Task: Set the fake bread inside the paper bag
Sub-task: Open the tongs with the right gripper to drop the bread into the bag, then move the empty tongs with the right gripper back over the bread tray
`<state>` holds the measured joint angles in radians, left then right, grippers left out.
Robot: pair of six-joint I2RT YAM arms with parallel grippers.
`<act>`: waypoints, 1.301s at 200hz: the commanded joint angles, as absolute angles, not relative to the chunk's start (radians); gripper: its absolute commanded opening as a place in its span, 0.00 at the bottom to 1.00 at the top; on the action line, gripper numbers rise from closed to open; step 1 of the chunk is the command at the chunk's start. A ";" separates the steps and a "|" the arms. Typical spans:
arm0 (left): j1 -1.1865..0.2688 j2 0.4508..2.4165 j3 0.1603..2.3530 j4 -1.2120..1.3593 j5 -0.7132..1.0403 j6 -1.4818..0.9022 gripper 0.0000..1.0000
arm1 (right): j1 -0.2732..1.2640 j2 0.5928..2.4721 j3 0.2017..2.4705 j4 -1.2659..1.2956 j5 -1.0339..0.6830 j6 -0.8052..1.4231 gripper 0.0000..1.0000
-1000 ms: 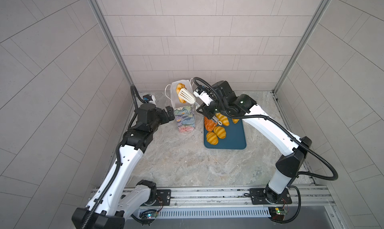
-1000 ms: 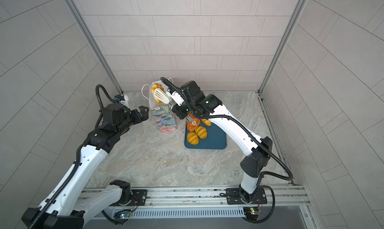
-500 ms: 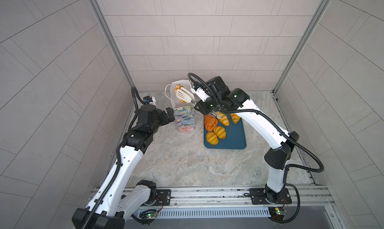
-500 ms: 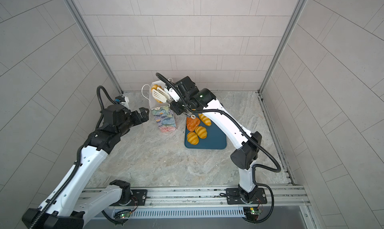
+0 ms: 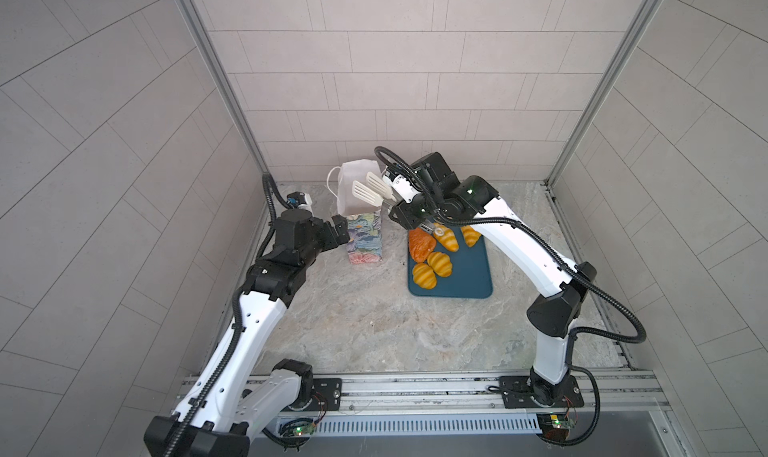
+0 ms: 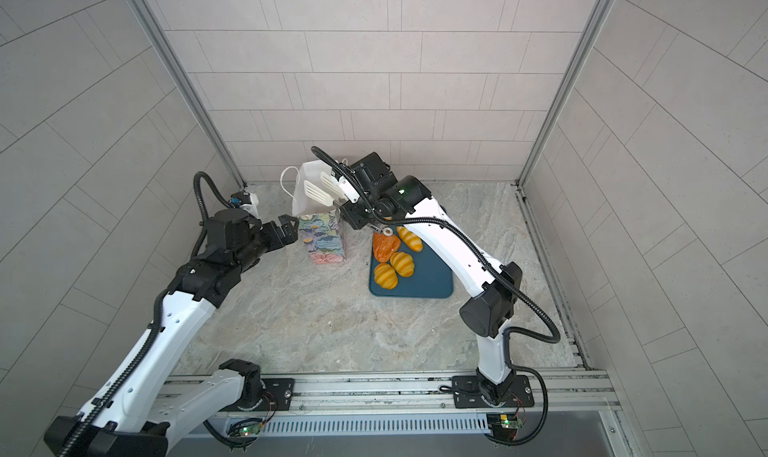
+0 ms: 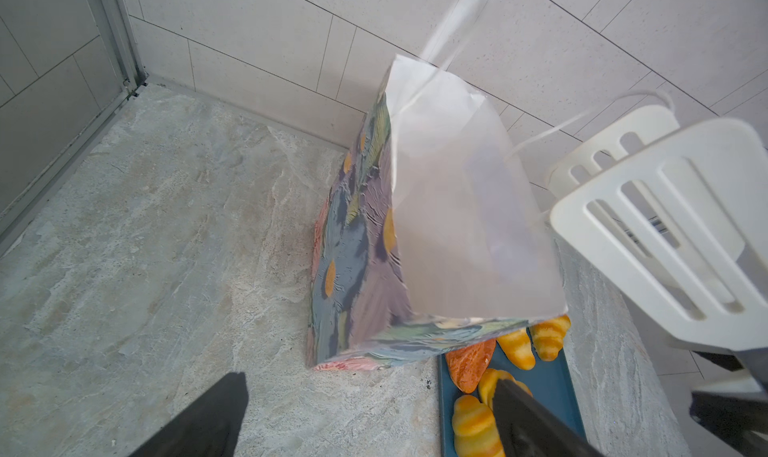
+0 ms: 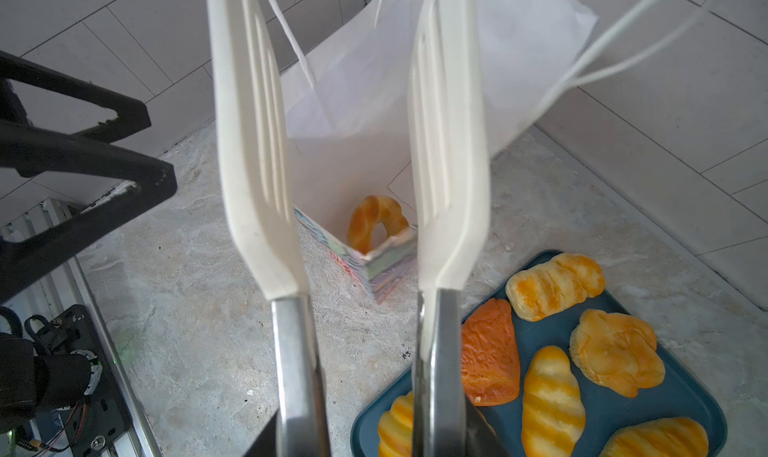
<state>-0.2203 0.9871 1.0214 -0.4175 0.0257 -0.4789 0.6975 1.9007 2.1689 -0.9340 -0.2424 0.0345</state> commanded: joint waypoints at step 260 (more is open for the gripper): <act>-0.218 0.995 1.041 -0.479 0.002 -0.463 1.00 | 0.690 1.356 1.306 -1.028 0.249 0.118 0.51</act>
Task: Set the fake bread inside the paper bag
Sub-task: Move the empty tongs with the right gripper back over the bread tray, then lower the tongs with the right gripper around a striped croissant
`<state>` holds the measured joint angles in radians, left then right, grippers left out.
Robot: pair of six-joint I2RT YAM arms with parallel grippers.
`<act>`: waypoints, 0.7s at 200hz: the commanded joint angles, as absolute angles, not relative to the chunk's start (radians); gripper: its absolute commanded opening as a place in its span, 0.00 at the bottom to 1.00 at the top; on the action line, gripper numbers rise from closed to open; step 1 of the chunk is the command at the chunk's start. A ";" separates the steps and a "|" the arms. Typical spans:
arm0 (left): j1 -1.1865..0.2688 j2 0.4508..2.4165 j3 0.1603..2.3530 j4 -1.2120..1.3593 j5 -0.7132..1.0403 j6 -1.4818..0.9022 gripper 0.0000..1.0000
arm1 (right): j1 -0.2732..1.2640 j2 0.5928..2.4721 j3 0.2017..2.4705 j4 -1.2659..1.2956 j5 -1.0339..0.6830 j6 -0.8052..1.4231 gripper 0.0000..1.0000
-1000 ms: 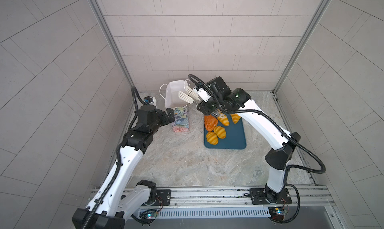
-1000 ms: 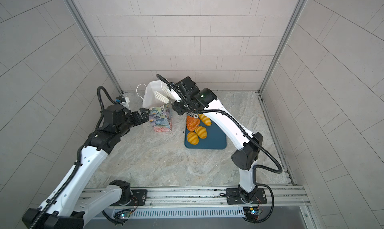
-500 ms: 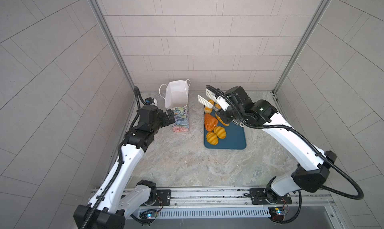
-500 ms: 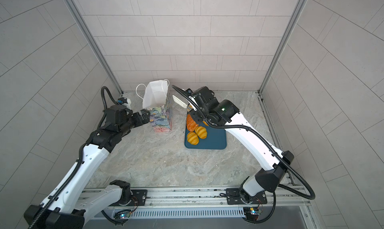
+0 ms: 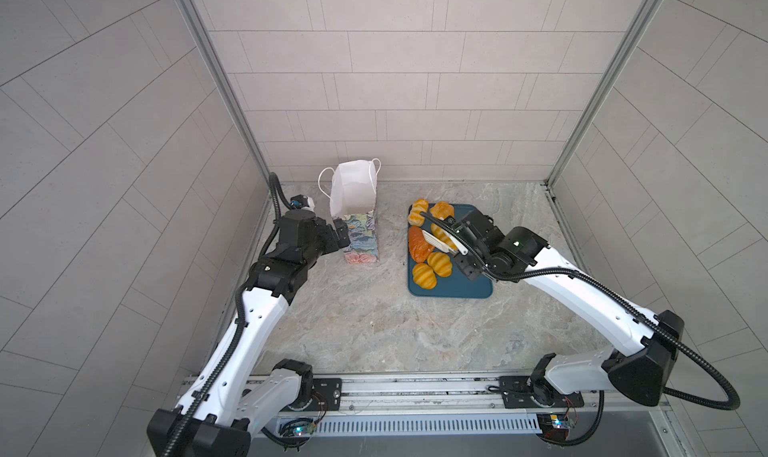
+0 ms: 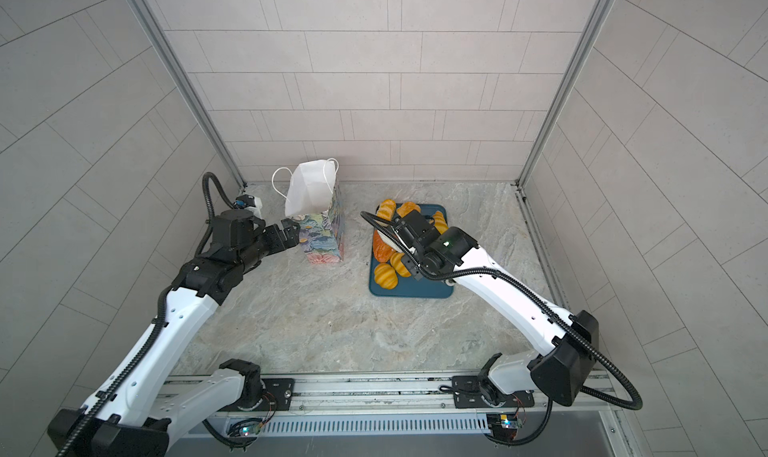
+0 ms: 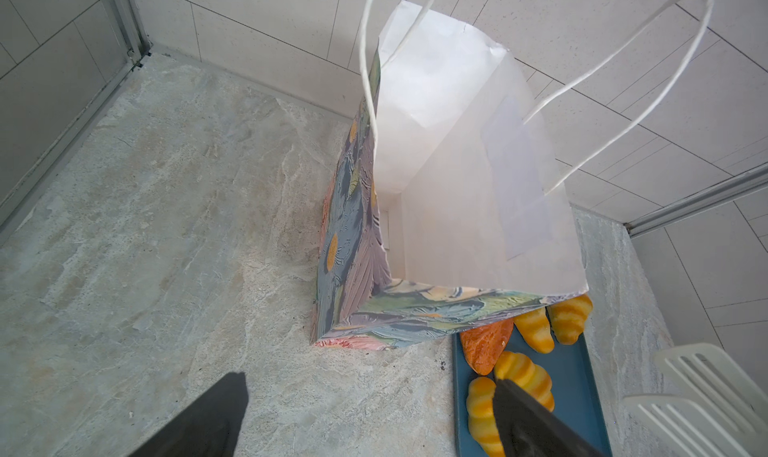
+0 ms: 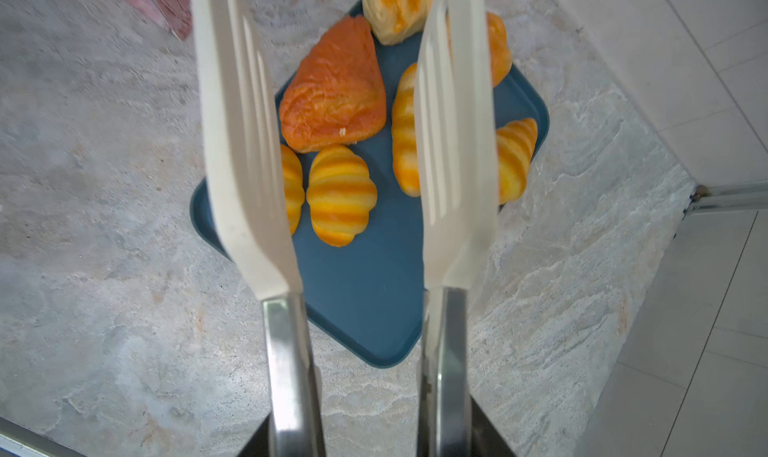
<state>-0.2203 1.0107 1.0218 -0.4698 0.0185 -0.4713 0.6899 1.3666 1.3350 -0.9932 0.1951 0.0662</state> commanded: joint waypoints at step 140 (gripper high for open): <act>-0.219 0.986 1.047 -0.502 -0.008 -0.453 1.00 | 0.677 1.526 1.184 -1.005 0.212 0.216 0.52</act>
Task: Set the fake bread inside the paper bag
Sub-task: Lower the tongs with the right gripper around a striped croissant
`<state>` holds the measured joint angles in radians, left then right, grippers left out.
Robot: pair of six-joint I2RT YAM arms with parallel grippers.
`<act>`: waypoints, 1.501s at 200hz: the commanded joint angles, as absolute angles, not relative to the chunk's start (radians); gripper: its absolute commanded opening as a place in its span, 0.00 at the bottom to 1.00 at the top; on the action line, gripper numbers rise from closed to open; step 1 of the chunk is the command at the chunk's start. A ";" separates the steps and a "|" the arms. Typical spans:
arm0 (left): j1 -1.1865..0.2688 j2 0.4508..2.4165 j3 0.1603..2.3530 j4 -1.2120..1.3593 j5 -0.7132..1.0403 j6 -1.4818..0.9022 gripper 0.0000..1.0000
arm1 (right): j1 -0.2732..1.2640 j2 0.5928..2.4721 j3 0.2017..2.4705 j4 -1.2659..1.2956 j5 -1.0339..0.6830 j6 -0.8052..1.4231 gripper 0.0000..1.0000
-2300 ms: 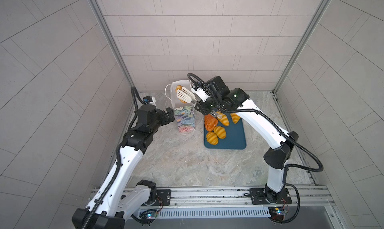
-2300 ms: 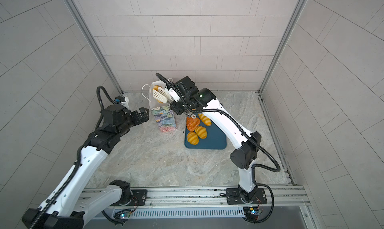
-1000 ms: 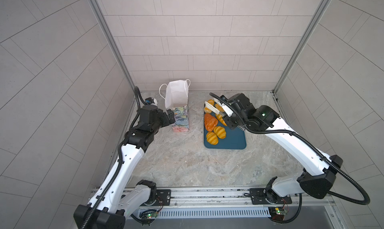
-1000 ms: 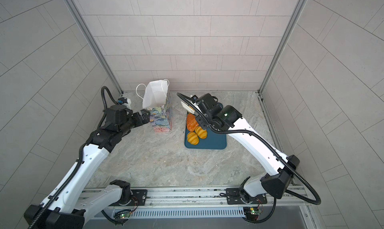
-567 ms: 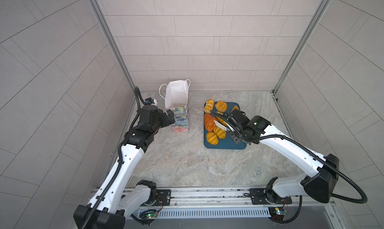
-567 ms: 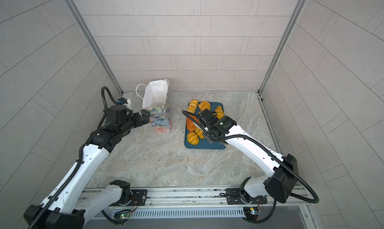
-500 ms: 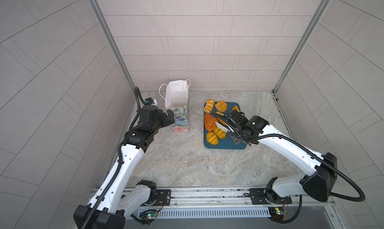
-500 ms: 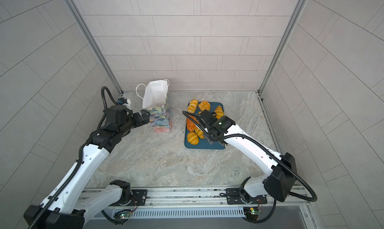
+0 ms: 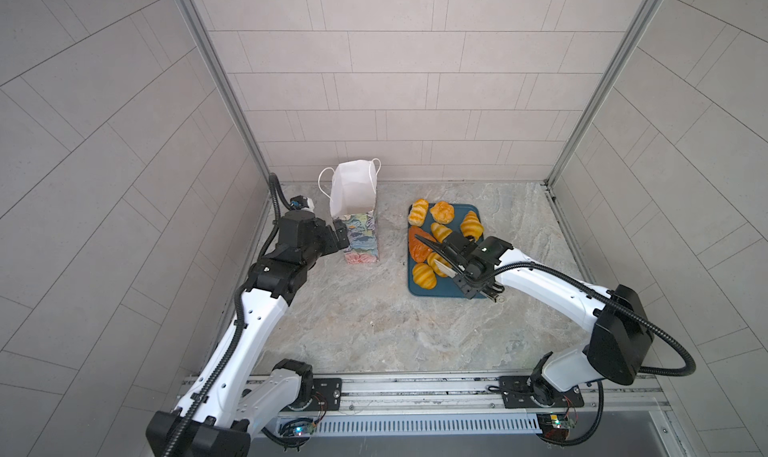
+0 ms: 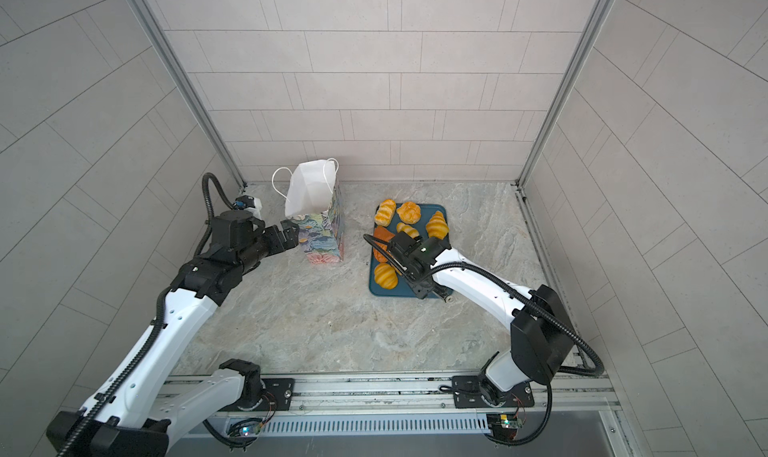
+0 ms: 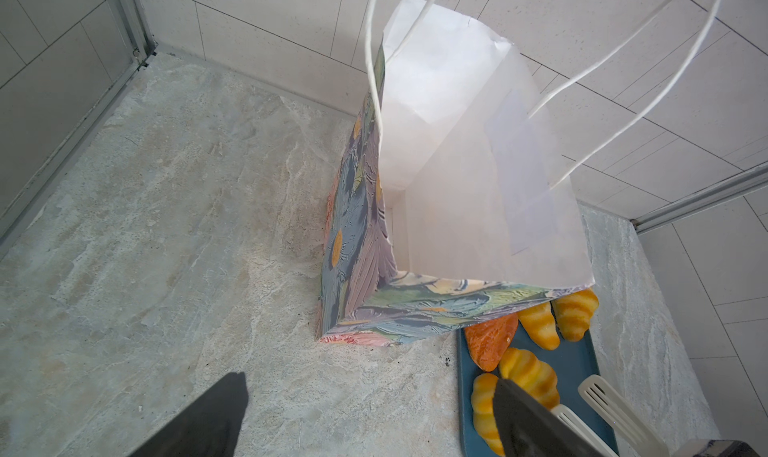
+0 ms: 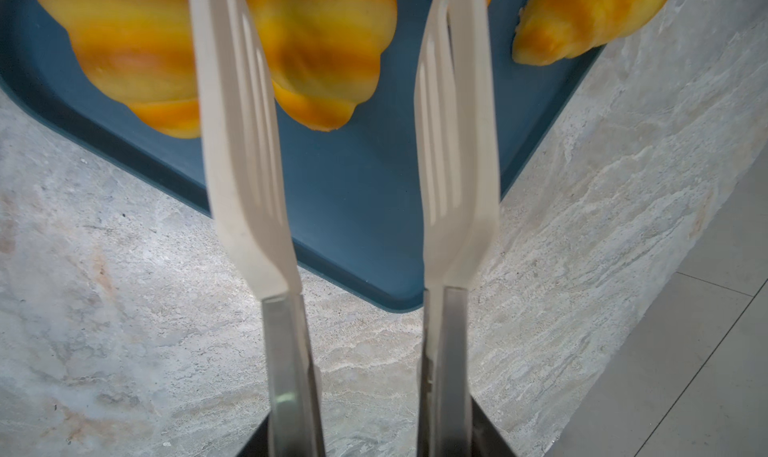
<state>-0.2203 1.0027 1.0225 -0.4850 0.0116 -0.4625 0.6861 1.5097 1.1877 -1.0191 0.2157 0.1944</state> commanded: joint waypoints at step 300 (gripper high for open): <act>-0.218 0.958 1.035 -0.532 -0.055 -0.448 1.00 | 0.582 1.607 1.201 -0.980 0.056 0.204 0.35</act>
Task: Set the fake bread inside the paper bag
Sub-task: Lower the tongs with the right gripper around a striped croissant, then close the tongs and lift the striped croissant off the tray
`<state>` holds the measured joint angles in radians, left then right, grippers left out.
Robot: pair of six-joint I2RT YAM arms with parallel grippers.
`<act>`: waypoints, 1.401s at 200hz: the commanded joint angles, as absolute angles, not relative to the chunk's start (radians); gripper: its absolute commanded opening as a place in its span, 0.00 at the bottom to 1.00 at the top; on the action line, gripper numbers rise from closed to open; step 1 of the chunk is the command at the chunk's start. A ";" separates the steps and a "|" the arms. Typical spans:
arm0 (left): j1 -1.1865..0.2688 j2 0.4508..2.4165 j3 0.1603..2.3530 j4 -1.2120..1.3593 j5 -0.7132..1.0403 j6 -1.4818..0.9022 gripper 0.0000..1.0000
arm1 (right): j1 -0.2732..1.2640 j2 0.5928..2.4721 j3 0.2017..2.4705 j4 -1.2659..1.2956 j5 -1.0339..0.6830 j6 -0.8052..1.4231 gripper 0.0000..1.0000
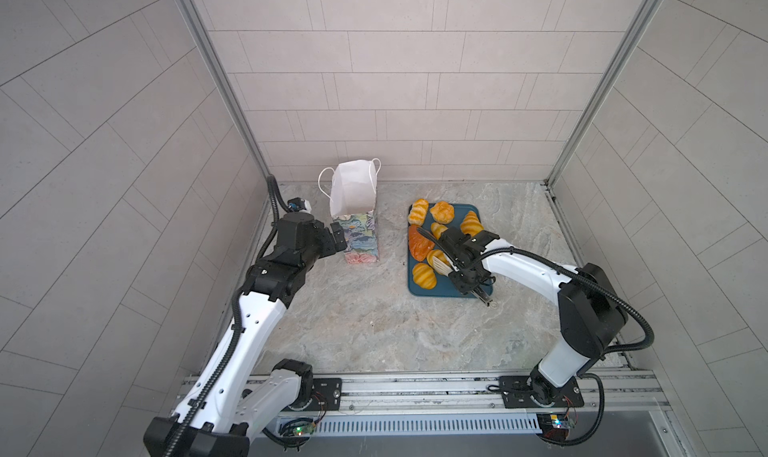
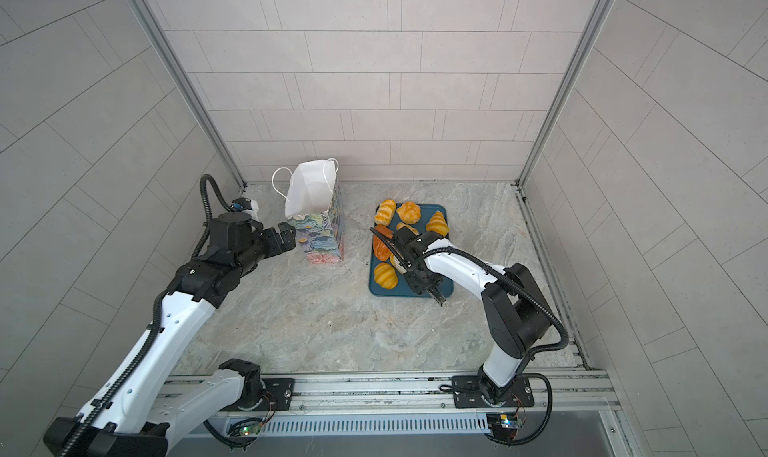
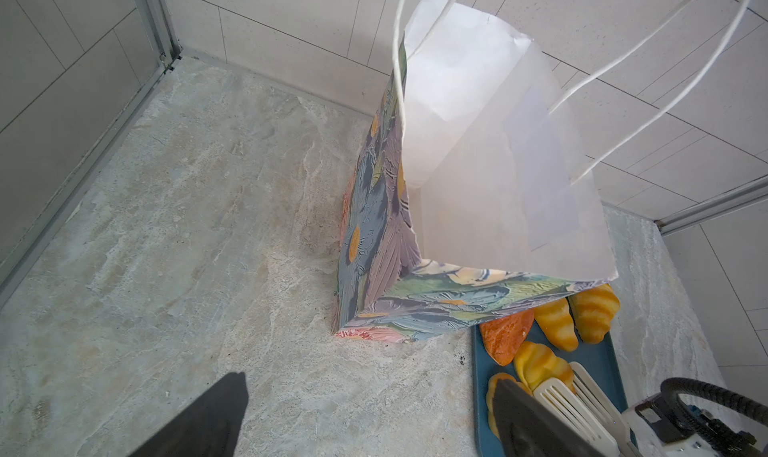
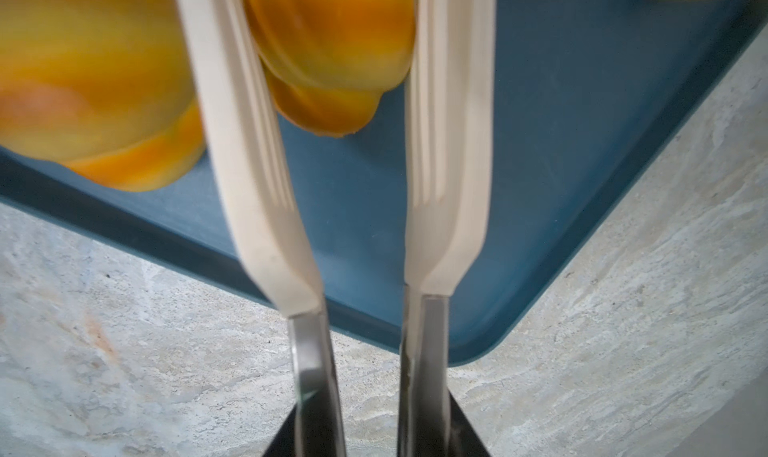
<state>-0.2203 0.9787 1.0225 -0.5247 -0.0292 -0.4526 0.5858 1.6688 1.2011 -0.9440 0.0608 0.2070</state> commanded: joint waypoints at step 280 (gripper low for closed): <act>-0.193 0.951 1.032 -0.472 -0.063 -0.490 1.00 | 0.594 1.347 1.339 -0.882 -0.180 0.222 0.32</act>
<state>-0.2028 0.9638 1.0222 -0.4835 -0.0528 -0.4946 0.5701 1.3788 1.2881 -0.9154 -0.1574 0.2111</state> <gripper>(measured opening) 0.998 0.323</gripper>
